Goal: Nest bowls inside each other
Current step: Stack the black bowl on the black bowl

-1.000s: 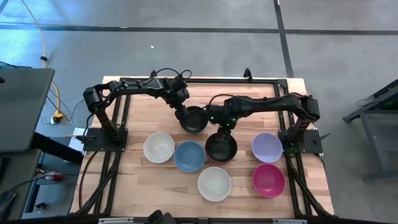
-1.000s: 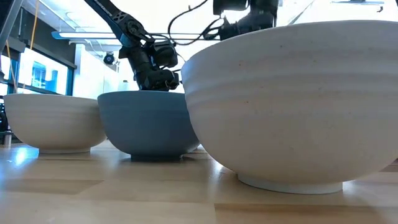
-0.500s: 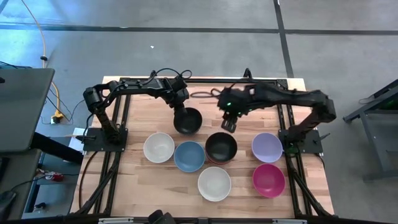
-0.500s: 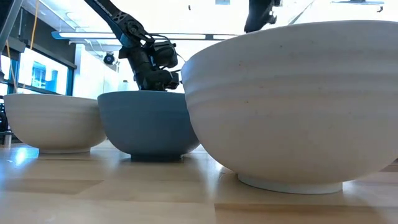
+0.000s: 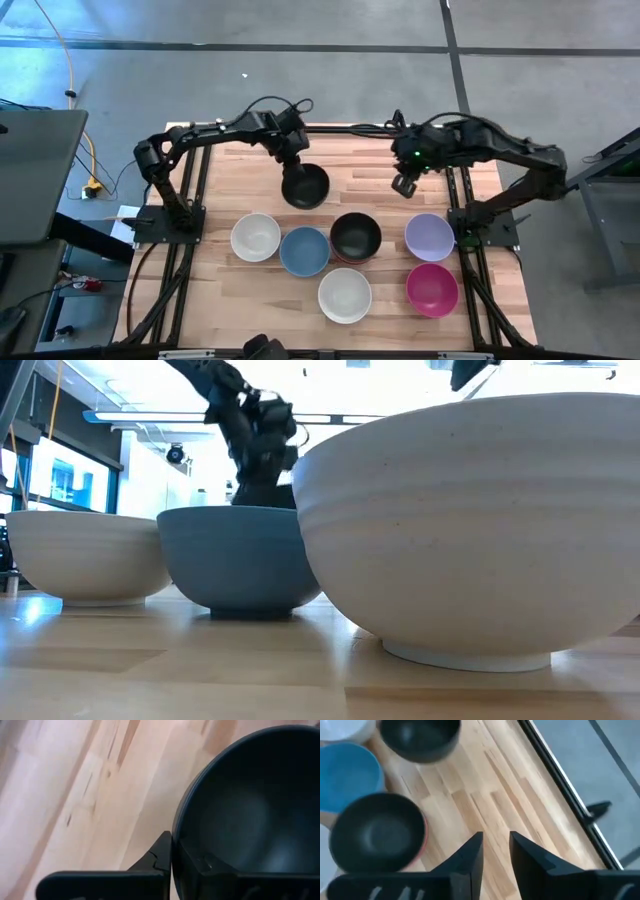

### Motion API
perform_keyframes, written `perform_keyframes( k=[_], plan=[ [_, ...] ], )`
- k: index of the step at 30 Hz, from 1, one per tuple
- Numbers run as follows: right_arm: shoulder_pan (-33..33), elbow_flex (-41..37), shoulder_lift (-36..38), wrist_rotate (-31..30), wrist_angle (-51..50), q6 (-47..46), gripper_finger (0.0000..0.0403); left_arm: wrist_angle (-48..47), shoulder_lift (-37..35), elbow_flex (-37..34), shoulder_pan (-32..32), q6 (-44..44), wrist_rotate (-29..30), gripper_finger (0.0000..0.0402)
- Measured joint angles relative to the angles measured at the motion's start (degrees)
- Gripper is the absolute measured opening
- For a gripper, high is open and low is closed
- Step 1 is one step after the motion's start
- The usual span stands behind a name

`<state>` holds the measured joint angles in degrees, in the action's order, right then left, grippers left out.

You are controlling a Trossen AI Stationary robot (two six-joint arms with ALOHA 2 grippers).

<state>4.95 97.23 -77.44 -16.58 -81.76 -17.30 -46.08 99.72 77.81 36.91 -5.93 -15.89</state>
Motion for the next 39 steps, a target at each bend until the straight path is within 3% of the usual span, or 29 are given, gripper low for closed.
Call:
perform_keyframes(
  k=[6, 12, 20, 28, 32, 39],
  plan=[
    [-0.02, -3.06, 4.65, -3.42, -1.72, 0.21, 0.0076, -10.59, -0.02, 12.72, -2.61, -0.29, 1.29, 0.0001],
    [1.86, -11.29, 13.88, -8.36, 2.06, -0.74, 0.0076, -15.03, -0.02, 22.19, -7.27, 0.18, 2.16, 0.0001],
    [7.38, -27.68, 28.35, -9.33, 18.26, 0.85, 0.0076, -15.85, 0.04, 26.14, -12.56, 2.72, 4.57, 0.0000],
    [13.23, -40.54, 35.49, -9.14, 29.57, 3.81, 0.0076, -15.87, 5.80, 31.34, -16.66, 4.09, 4.75, 0.0000],
    [15.64, -45.18, 37.91, -5.86, 31.43, 3.85, 0.0076, -16.35, 11.27, 36.63, -18.01, 3.31, 4.51, 0.0000],
    [18.76, -48.06, 40.55, 6.81, 26.83, 2.34, 0.0095, -21.18, 20.55, 48.21, -19.33, 1.41, 3.68, 0.0000]
  ],
)
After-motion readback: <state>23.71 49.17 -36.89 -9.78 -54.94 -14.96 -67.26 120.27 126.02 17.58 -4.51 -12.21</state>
